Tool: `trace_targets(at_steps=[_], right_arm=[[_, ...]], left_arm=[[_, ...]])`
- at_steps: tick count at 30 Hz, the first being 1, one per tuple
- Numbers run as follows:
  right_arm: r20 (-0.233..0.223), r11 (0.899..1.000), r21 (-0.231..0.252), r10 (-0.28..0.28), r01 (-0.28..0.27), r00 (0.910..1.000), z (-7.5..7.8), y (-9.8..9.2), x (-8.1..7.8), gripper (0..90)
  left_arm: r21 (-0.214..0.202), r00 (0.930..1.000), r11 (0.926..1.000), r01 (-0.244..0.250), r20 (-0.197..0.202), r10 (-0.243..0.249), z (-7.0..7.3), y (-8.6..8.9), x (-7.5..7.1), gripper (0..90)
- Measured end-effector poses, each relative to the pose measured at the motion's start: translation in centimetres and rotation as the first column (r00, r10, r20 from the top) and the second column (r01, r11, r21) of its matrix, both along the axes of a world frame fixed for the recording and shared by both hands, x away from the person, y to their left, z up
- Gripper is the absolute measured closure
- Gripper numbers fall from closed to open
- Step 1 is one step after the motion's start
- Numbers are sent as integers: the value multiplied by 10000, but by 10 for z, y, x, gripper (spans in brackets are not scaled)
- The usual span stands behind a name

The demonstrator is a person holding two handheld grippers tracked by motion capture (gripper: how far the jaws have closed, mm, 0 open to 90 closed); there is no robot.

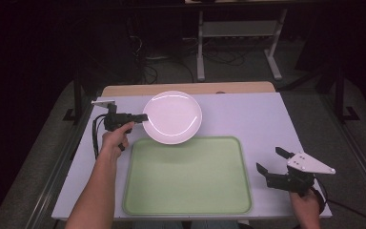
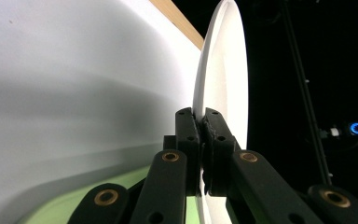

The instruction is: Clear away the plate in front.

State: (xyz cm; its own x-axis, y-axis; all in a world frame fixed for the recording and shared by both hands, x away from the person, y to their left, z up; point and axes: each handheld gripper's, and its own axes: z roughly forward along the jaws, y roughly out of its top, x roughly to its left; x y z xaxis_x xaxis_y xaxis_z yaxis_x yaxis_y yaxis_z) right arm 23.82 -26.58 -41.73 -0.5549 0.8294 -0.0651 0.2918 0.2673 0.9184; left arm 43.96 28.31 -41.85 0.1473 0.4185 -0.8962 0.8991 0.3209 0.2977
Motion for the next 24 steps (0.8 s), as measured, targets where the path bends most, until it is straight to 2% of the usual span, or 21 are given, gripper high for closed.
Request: trace_targets(at_steps=[8,16,24], right_arm=[[-20,10000,-19,-29,29,10000,-1,0,0,133],[-124,9999,-127,42,-43,9999,-3,3,1,133],[-185,9999,-151,-1,-2,9998,-3,3,3,133]], left_arm=[[242,9997,9995,185,170,-189,4,7,-10,871],[139,9982,9983,564,215,-567,-1,8,-20,872],[298,9956,9954,913,158,-918,-6,5,-27,872]])
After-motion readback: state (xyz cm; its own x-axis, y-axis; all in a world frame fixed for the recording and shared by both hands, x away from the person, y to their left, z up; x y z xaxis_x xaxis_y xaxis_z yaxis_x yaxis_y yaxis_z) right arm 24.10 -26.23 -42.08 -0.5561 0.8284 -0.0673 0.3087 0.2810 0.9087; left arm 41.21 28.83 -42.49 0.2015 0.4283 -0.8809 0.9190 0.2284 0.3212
